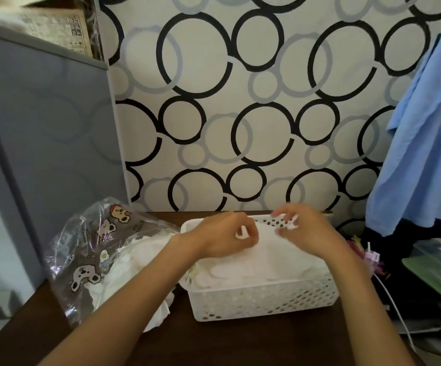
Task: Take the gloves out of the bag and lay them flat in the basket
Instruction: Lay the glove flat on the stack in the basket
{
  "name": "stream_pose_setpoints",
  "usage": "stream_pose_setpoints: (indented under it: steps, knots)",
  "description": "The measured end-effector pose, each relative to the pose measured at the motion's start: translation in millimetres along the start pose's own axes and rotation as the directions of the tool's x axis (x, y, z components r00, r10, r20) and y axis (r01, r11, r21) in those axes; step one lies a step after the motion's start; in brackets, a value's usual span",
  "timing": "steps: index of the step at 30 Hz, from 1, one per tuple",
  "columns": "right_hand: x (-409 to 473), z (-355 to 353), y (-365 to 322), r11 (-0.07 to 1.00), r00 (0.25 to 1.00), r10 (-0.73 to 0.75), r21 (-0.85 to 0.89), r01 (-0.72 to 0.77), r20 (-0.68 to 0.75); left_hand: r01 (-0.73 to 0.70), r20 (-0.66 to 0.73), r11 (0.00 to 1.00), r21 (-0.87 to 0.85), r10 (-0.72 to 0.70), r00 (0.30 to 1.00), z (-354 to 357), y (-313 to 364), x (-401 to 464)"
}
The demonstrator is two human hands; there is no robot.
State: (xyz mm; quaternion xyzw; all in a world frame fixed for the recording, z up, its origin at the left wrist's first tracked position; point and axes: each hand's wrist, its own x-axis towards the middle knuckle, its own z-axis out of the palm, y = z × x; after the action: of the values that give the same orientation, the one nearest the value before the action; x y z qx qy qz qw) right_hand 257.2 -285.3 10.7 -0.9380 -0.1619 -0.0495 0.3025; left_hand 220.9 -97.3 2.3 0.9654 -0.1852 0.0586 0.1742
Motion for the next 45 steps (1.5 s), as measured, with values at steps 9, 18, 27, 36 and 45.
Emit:
stream_pose_setpoints:
  steps: [9, 18, 27, 36, 45]
  knots:
    - [3, 6, 17, 0.973, 0.915, 0.145, -0.224, -0.061, 0.377, 0.163, 0.428, 0.983, 0.084, -0.184, 0.885, -47, -7, -46]
    - [2, -8, 24, 0.984, 0.940, 0.151, 0.041, -0.171, 0.305, 0.152, 0.193, 0.976, 0.157, -0.181, 0.964, -8, 14, -14]
    - [-5, -1, 14, 0.976, 0.925, 0.216, -0.086, -0.199, 0.312, 0.267, -0.116, 0.964, -0.019, -0.267, 0.957, -11, 11, -47]
    - [-50, 19, -95, 0.977, 0.971, -0.215, 0.029, 0.213, 0.109, 0.767, -0.016, 0.593, 0.244, -0.789, 0.615, -66, -49, -156]
    - [-73, 66, -142, 0.950, 0.937, -0.306, -0.005, 0.311, 0.171, 0.780, -0.295, 0.621, -0.074, -0.761, 0.578, -73, -75, -164]
